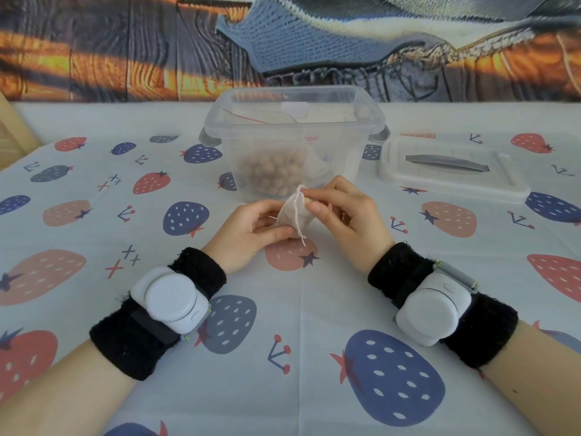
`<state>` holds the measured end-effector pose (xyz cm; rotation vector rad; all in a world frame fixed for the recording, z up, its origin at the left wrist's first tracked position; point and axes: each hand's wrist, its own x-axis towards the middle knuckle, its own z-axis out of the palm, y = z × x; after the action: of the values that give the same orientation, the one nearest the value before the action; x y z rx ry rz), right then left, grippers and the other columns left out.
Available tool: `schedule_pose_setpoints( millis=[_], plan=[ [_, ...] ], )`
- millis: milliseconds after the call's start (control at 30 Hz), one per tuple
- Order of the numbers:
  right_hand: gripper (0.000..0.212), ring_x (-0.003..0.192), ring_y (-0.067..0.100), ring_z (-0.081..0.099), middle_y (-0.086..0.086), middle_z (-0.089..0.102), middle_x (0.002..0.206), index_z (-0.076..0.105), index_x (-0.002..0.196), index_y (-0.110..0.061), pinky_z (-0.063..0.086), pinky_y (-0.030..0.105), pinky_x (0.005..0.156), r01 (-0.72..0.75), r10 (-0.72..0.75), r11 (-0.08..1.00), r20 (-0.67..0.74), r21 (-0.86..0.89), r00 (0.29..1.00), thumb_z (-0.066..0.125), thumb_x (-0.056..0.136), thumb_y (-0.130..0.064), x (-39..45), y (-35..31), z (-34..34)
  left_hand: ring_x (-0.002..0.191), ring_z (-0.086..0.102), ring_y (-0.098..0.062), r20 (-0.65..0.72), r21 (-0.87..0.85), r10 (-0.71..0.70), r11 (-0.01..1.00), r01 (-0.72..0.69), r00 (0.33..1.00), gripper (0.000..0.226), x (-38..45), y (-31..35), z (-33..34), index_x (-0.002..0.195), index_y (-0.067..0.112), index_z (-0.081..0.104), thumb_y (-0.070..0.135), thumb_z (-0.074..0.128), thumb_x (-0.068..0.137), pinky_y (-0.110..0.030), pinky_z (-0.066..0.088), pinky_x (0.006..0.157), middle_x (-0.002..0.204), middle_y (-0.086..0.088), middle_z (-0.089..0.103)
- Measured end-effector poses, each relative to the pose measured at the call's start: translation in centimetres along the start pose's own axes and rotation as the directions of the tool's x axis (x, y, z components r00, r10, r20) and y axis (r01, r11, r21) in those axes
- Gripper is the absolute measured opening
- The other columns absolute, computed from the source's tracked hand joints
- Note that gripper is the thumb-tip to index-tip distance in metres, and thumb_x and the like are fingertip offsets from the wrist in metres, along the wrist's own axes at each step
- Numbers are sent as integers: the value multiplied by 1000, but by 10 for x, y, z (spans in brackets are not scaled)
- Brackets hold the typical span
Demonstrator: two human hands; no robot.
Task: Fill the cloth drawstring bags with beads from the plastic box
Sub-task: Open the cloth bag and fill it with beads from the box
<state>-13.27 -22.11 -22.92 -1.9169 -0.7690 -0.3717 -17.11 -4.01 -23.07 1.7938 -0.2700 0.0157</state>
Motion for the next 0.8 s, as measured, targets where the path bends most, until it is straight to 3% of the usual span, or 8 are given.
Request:
schedule_pose_setpoints(
  millis=[167,367,467,567,700,800],
  plan=[
    [38,60,9,42,-17,43,81,62,115,-24,42,34,67,-85,92,992,73,-89,993,48,85,-41,1,3,1,74,65,-8,0,-25,-15,1000,15,1000,22,0,1,0,108,10,61,2,59,87,-20,52,73,90,1,70],
    [30,59,6,41,-15,44,72,65,98,-18,37,30,63,-89,100,987,81,-134,992,49,84,-40,1,7,-1,95,66,-11,14,3,-6,1000,6,1000,40,-3,1,0,110,16,61,10,73,72,-21,51,83,104,-4,68],
    [31,63,9,43,-11,48,76,60,92,-11,39,33,65,-80,94,984,84,-161,992,47,85,-39,1,7,-1,87,67,-12,-16,7,-9,1000,10,1000,40,-2,1,1,114,13,59,9,71,76,-21,52,75,101,-9,68],
    [35,73,17,45,-6,48,81,55,88,-5,41,38,70,-95,115,979,100,-183,988,39,88,-37,1,9,0,77,67,-18,-40,-11,-1,1000,1,999,45,-2,1,1,118,17,57,20,71,75,-26,54,71,95,-12,69],
    [32,73,7,42,1,49,84,57,91,-2,37,21,71,-84,96,993,144,-86,985,40,90,-30,2,9,-1,83,67,-15,-30,26,39,999,-38,999,42,-3,2,0,116,26,57,13,73,79,-28,55,75,100,-9,68],
    [13,66,5,40,3,50,86,57,91,-21,34,12,65,-105,92,993,199,60,976,47,89,-27,2,6,-1,79,66,-13,-38,-5,44,999,-45,998,44,-3,3,1,117,19,55,-1,69,80,-24,53,69,99,-12,66]
  ],
)
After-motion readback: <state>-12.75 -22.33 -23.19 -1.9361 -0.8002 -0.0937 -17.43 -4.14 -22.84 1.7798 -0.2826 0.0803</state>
